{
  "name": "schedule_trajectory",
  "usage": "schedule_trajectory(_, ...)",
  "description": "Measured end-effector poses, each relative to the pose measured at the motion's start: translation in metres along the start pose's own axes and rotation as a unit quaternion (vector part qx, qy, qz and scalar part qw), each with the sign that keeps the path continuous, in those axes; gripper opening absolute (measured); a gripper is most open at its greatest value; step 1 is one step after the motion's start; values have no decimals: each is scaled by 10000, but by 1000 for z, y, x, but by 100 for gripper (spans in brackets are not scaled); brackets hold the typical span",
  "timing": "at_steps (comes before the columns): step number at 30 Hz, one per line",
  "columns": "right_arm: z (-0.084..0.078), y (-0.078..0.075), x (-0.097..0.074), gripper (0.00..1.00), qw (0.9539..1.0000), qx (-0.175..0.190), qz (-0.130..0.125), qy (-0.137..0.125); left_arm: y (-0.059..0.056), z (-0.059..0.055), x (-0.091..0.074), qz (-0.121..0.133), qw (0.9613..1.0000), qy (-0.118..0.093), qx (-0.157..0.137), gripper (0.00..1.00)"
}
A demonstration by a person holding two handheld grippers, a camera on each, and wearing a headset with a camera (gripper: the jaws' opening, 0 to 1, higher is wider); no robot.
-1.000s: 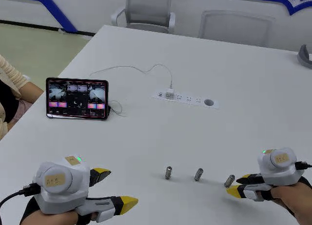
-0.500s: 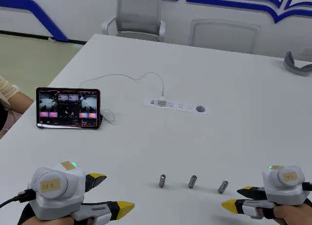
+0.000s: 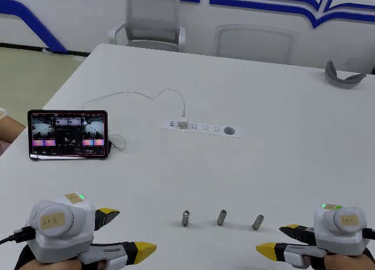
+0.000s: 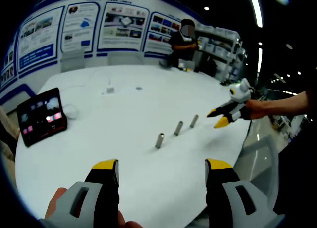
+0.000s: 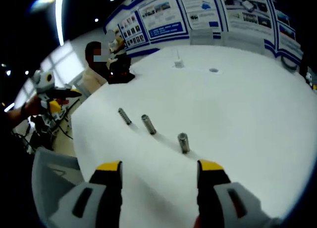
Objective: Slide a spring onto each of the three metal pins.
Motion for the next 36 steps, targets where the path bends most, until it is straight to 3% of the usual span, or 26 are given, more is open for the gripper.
schedule_trajectory(5,-1,4,-6,68,9999,71,-33,-118,0,-1,3,-42,10000,80,40,74)
schedule_trajectory(9,1,8,-13,70,9984,362,-43,-443,0,-2,5,-55,9999,120,48,75)
schedule_trajectory(17,-6,21,-23,77,9968,505,-35,-614,1,-4,12,-155,9997,198,48,75)
schedule_trajectory(27,-21,30,-33,79,9971,465,-106,-600,0,-5,18,-210,9994,261,71,78)
schedule_trajectory(36,-20,34,-39,81,9970,413,-139,-636,-2,-5,22,-256,9992,304,97,78)
Point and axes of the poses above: the centre of the closed fingertips' face, and the gripper's own axes: x roughly forward along the fingers, y roughly to its left, z roughly out of its top, the point moved 6 cm from there along -x, roughly backward along the fingers, and after that the axes turned 1 degree about -x, right-handed, at the moved point
